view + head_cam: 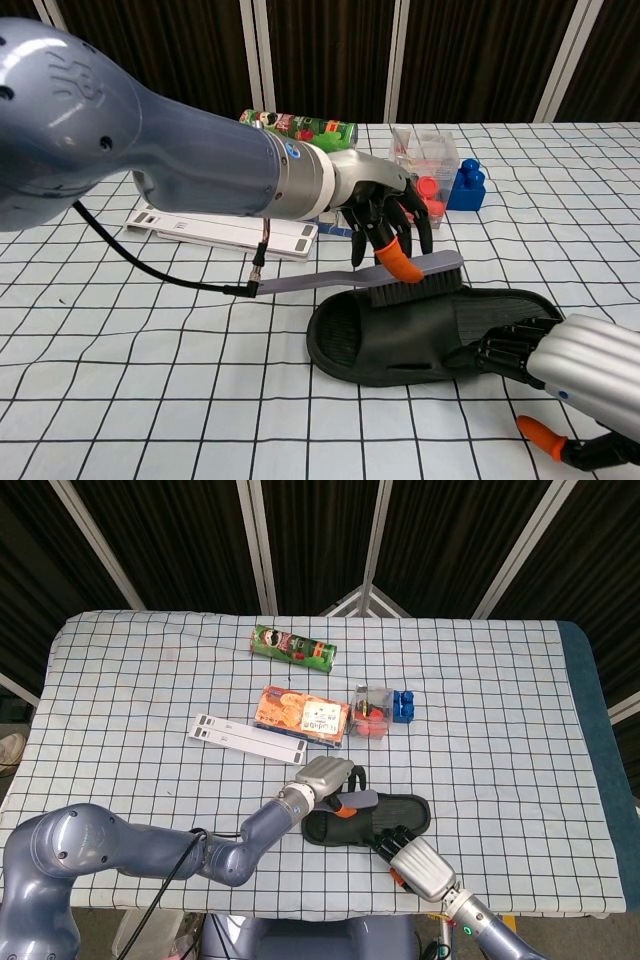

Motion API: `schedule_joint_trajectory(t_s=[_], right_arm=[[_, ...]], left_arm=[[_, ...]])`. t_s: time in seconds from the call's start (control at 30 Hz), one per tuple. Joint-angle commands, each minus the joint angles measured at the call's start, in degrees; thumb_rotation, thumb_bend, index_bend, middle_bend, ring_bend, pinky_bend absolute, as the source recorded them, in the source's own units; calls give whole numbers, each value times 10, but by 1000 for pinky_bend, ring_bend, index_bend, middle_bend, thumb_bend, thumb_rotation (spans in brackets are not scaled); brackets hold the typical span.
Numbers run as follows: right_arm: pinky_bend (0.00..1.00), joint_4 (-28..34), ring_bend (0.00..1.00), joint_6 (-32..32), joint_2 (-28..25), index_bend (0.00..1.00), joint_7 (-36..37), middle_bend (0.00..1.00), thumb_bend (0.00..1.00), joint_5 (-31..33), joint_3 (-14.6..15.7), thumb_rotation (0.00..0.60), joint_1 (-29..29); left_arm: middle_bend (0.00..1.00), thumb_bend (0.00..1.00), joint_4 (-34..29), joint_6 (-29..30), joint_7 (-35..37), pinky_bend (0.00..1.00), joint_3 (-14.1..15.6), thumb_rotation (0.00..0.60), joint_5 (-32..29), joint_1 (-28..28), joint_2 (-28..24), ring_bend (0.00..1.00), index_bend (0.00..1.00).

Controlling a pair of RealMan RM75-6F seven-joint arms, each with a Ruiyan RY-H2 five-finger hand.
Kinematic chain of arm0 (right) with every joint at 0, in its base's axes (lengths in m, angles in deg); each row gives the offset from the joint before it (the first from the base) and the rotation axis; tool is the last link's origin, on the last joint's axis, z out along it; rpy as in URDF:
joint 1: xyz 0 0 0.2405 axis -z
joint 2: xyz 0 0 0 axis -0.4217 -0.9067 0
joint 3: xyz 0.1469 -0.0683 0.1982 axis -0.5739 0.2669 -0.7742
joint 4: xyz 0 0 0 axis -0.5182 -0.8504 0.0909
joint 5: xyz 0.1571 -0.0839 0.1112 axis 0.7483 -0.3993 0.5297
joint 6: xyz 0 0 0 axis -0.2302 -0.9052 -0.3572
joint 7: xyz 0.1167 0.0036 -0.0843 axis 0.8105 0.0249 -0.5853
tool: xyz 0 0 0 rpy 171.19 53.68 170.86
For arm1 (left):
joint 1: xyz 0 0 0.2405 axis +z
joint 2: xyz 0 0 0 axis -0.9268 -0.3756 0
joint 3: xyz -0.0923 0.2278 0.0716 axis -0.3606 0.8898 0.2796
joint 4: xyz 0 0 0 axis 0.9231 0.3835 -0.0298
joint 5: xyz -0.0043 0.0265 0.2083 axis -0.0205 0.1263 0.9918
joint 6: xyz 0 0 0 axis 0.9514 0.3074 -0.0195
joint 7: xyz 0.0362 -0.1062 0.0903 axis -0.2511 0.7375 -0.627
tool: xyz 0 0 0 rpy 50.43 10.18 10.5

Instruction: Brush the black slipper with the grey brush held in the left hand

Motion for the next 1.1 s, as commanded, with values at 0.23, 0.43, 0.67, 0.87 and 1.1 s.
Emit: schedule_joint_trajectory(t_s=[0.23, 0.43, 0.67, 0.87, 1.1], right_arm=[[239, 0, 200, -1, -1, 179, 2, 248, 603, 1, 1, 600, 0], [239, 1, 200, -2, -1, 178, 0, 248, 603, 2, 2, 600, 1], [239, 3, 200, 0, -1, 175, -3, 247, 603, 3, 2, 600, 1], [239, 5, 200, 0, -5, 175, -4, 247, 603, 6, 2, 600, 1], [239, 5, 200, 3, -4, 175, -3, 247, 603, 8, 2, 600, 1]], left_arm=[[667, 747, -24, -44, -64, 553, 28, 600, -84, -20, -35, 541, 533], [666, 747, -41, -51, -97, 552, 49, 600, -127, -40, -52, 541, 533], [667, 749, -30, -37, -90, 552, 30, 600, -112, -30, -38, 541, 534], [669, 751, -10, -25, -77, 552, 3, 600, -86, -12, -15, 541, 534], [671, 751, 7, -15, -65, 552, -25, 600, -68, 0, 9, 541, 534]])
